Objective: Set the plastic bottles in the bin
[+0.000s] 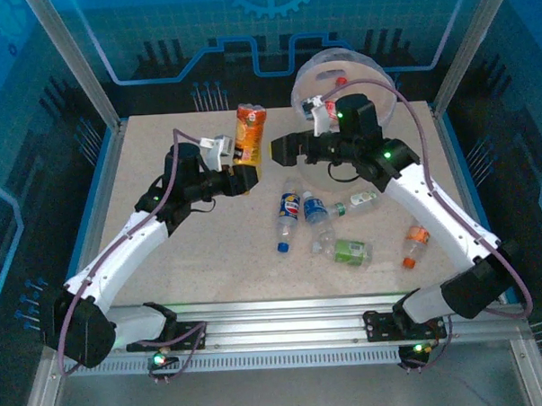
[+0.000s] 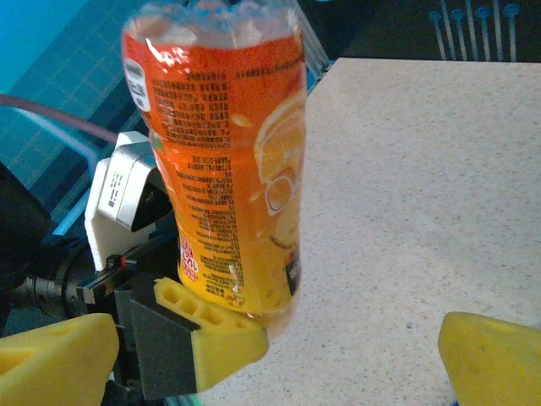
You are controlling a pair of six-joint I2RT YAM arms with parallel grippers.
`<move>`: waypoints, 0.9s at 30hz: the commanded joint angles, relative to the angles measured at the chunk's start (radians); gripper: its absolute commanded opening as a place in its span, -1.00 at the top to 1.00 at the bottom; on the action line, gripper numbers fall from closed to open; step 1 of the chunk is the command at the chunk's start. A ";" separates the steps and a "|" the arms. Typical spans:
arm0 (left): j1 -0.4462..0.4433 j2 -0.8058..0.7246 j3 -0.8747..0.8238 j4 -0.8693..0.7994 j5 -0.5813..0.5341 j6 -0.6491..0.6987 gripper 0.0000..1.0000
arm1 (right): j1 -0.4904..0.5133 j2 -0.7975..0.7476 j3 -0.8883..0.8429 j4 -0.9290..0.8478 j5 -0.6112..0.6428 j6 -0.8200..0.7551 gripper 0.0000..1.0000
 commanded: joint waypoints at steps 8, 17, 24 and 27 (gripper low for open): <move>-0.061 0.005 0.023 0.088 0.077 -0.036 0.03 | 0.048 0.104 0.120 0.061 -0.044 -0.010 -0.84; -0.087 0.019 0.042 0.091 0.106 -0.021 0.00 | 0.049 0.179 0.185 0.055 -0.047 0.003 -0.59; -0.091 0.025 0.045 0.099 0.098 -0.025 -0.15 | 0.049 0.190 0.194 0.047 -0.042 0.008 -0.06; -0.091 0.021 0.044 0.105 0.097 -0.029 -0.52 | 0.048 0.185 0.199 0.036 -0.020 0.003 0.17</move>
